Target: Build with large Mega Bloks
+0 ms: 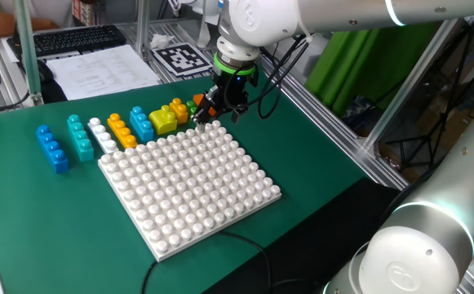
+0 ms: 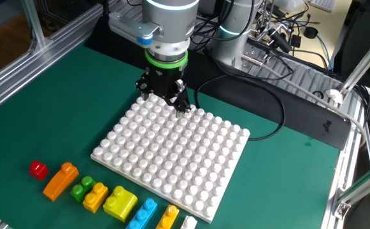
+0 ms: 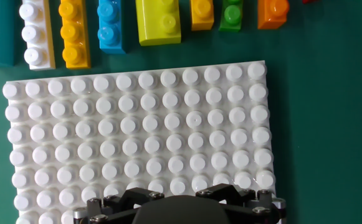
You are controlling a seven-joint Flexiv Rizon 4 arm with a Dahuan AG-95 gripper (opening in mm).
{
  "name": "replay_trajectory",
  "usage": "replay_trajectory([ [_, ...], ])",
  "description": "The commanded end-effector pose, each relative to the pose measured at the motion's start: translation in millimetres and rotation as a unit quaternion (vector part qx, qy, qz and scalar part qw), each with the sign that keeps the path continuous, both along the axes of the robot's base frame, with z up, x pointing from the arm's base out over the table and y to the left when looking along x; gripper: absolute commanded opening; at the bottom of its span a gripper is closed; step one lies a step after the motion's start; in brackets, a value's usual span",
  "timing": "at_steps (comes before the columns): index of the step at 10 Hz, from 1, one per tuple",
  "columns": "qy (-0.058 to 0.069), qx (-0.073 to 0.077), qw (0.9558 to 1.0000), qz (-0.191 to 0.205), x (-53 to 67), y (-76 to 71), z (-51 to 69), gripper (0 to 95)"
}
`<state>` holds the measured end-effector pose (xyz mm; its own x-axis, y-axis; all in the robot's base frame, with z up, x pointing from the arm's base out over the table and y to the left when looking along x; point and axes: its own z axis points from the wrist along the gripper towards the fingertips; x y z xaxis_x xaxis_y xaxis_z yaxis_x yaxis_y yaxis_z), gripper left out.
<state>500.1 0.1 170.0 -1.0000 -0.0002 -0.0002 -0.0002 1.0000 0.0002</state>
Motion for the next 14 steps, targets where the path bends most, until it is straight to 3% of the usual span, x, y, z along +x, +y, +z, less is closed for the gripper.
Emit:
replay_trajectory([
  [1,0.073,0.028,0.9969,-0.009,-4.2,0.4,-1.6,0.0],
  [4,0.072,0.027,0.997,-0.007,-16.5,3.8,-4.6,0.0],
  [7,0.073,0.025,0.9969,-0.017,-29.6,17.9,0.5,0.0],
  [14,0.074,0.025,0.9967,-0.02,-34.7,26.4,4.9,0.0],
])
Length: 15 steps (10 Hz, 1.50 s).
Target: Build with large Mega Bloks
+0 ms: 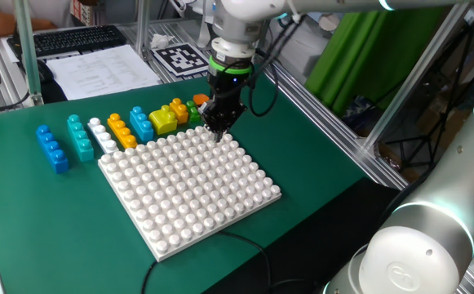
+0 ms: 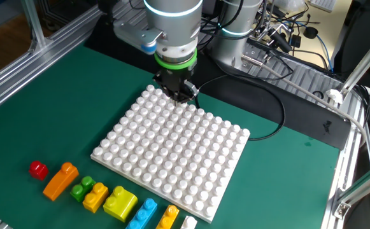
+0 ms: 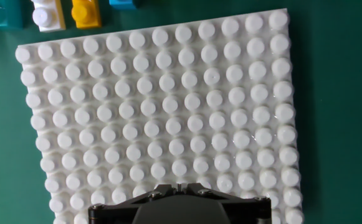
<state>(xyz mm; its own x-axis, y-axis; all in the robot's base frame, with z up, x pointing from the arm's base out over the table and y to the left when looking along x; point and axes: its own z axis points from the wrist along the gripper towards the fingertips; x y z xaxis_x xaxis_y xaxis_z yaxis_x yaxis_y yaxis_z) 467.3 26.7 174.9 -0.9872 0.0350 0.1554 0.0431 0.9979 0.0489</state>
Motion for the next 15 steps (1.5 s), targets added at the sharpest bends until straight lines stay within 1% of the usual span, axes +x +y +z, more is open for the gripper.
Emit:
replay_trajectory([
  [1,-0.003,-0.001,1.0,0.0,-2.0,-0.1,0.0,0.0],
  [4,-0.003,-0.001,1.0,0.003,-1.0,0.1,-0.3,0.0],
  [6,-0.003,0.0,1.0,0.003,2.8,-0.8,-0.3,0.0],
  [7,-0.003,0.0,1.0,0.006,9.1,-3.3,-0.2,0.0],
  [8,-0.004,0.001,0.9999,0.012,21.4,-9.6,-1.1,0.0],
  [9,-0.004,0.001,0.9999,0.013,29.7,-13.6,-0.9,0.0],
  [10,-0.004,0.0,0.9999,0.016,50.5,-23.5,1.9,0.0],
  [11,-0.002,-0.001,0.9999,0.015,65.7,-31.0,3.9,0.0],
  [12,-0.007,-0.005,0.9997,0.023,87.5,-42.0,5.6,0.0],
  [13,-0.008,-0.002,0.9996,0.029,105.0,-51.2,8.2,0.0],
  [14,-0.006,0.001,0.9991,0.042,133.5,-66.5,8.5,0.0],
  [15,-0.005,0.002,0.9991,0.042,149.2,-74.8,6.5,0.0],
])
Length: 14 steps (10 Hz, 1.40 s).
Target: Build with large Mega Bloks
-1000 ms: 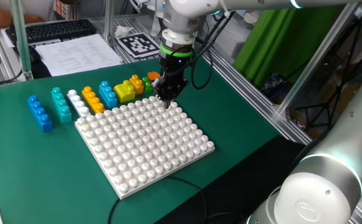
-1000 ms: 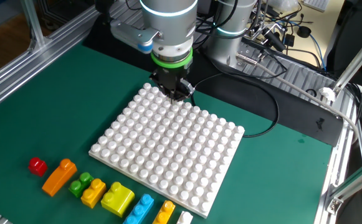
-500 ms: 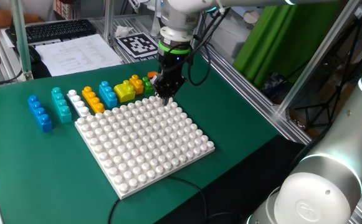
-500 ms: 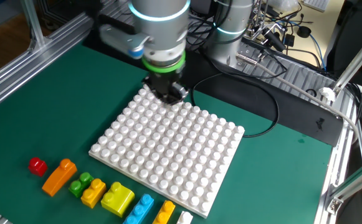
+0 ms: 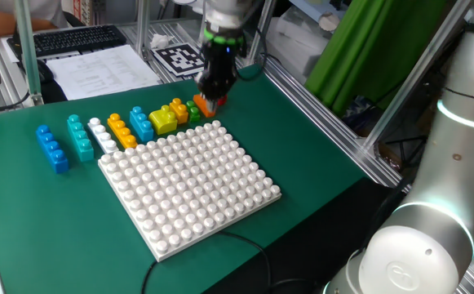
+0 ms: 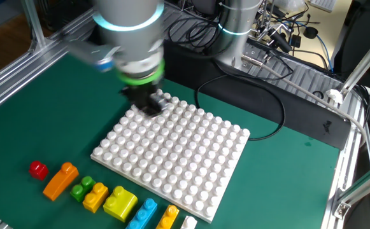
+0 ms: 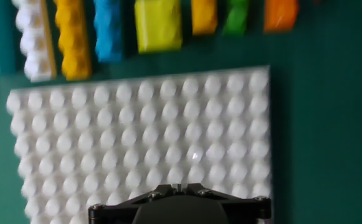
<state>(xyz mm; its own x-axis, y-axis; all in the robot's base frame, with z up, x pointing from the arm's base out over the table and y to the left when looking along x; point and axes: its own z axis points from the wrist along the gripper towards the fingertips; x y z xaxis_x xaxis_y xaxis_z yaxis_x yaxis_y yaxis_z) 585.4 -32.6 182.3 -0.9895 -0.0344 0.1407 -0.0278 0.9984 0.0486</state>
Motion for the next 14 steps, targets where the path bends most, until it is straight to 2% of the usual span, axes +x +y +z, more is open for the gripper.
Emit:
replay_trajectory([
  [1,0.004,-0.003,1.0,0.004,39.4,-21.2,-1.2,0.0],
  [3,0.007,-0.005,0.9999,0.009,57.1,-44.3,-0.9,0.0],
  [5,0.004,0.005,0.9997,0.025,69.1,-65.5,-6.7,0.0],
  [7,0.003,0.002,0.9995,0.032,73.0,-70.7,-8.4,0.0],
  [11,0.008,0.008,0.9989,0.045,75.2,-91.0,-11.4,0.0],
  [14,0.012,0.012,0.999,0.042,76.8,-91.3,-19.8,0.0],
])
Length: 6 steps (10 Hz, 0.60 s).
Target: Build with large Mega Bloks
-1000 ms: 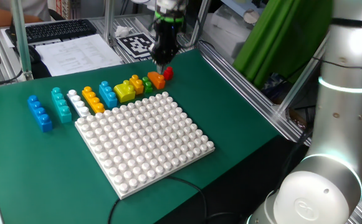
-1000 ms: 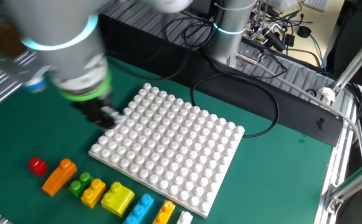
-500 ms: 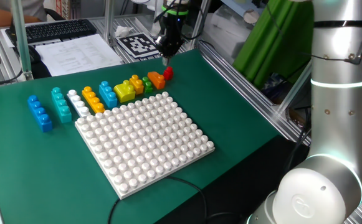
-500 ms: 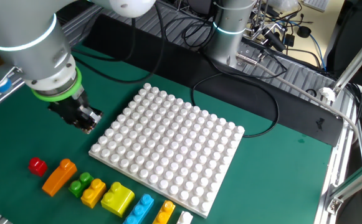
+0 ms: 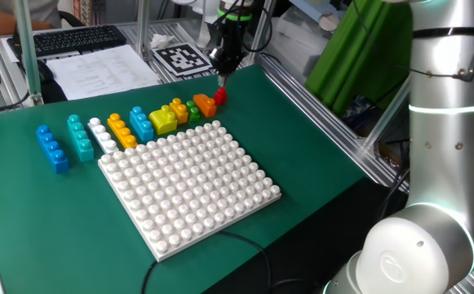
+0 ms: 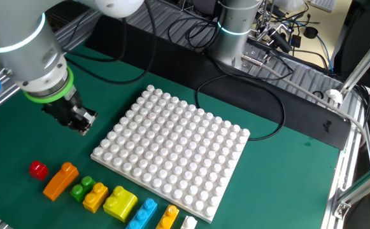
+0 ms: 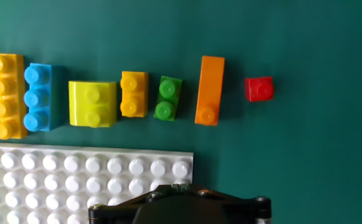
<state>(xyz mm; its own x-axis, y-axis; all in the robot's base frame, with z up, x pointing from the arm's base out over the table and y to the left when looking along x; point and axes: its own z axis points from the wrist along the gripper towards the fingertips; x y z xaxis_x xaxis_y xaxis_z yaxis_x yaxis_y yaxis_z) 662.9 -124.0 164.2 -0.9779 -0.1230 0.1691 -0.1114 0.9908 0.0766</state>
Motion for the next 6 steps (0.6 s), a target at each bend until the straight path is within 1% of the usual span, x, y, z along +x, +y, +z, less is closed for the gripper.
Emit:
replay_trajectory([
  [1,0.005,0.003,1.0,0.003,-1.0,-0.5,-2.1,0.0],
  [2,0.014,0.012,0.9998,0.003,-1.1,-0.6,-2.5,0.0],
  [3,0.026,0.019,0.9995,-0.004,-1.2,-0.1,-3.0,0.0],
  [4,0.036,0.023,0.999,-0.01,-1.8,1.0,-4.1,0.0],
  [5,0.038,0.023,0.9989,-0.016,-2.5,5.1,-7.8,0.0],
  [6,0.037,0.021,0.9989,-0.018,-2.2,7.7,-11.0,0.0],
])
